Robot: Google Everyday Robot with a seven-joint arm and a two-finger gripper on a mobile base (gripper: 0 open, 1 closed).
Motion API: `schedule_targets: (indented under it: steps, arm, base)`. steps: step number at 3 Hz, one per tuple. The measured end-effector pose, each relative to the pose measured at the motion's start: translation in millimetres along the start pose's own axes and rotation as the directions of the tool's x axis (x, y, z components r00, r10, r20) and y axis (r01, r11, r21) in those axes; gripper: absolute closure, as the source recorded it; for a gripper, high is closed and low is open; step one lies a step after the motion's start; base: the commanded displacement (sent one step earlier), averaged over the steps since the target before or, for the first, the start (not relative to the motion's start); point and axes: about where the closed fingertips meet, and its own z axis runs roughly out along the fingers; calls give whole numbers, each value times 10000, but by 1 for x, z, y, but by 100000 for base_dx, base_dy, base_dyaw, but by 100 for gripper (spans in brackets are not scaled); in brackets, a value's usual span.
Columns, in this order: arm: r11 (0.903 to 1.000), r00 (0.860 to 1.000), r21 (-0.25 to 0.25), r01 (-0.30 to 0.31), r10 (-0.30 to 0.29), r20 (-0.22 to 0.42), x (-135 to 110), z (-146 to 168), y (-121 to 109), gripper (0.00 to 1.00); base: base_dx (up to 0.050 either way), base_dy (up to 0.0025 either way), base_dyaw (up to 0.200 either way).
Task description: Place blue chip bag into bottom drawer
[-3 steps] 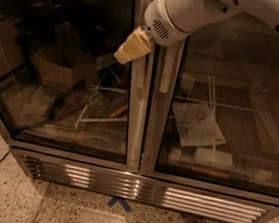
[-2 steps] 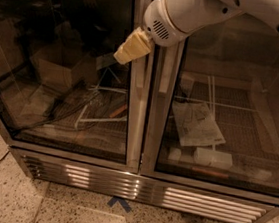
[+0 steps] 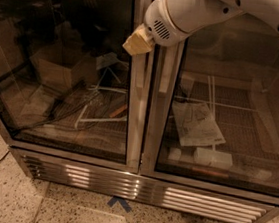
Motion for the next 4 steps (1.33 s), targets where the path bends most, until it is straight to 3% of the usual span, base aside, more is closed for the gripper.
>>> schedule_targets:
  steps: [1, 2, 4]
  arm:
    - [10000, 10000, 0, 0, 0, 0, 0, 0, 0, 85]
    - [10000, 10000, 1, 1, -1, 0, 0, 0, 0, 100]
    - [10000, 10000, 0, 1, -1, 1, 4, -1, -8, 100]
  base:
    - [0, 0, 0]
    - [0, 0, 0]
    - [0, 0, 0]
